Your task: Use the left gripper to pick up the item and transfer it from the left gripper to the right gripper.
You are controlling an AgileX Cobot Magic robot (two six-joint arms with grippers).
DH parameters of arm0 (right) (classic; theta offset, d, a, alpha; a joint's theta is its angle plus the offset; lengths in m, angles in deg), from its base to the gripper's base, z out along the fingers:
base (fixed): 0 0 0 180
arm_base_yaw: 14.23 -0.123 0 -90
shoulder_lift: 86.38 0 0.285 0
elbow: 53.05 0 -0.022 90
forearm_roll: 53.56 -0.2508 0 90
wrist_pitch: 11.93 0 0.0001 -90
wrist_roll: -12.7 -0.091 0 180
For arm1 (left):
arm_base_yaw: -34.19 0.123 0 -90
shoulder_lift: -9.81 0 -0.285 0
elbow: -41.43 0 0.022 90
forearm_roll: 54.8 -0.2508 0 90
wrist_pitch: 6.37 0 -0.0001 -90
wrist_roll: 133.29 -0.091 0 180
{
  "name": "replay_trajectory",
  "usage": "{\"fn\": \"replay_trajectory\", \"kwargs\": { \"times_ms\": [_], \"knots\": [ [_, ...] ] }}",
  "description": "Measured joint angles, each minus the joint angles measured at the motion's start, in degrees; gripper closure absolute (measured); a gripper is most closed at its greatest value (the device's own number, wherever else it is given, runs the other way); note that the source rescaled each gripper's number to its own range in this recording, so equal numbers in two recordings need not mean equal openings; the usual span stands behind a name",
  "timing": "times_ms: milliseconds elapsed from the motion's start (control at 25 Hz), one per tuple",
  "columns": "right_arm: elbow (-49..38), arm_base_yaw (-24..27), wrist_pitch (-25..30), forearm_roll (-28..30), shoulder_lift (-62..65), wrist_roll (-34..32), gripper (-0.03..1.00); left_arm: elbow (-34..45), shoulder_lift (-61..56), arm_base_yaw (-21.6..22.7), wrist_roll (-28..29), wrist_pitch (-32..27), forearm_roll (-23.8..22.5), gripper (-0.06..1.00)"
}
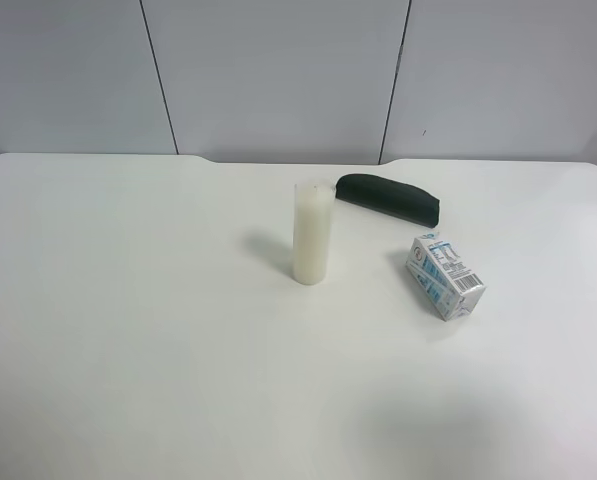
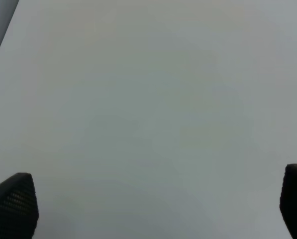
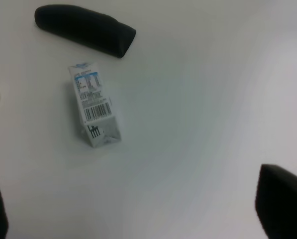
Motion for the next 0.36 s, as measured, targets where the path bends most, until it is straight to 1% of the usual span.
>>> {"fn": "replay_trajectory", "kwargs": {
  "times_ms": [360],
  "knots": [
    [0.0,0.0,0.0,0.0,0.0,0.0,-0.03,0.0,0.0,0.0,0.0,0.0,0.0,-0.05]
  ]
}}
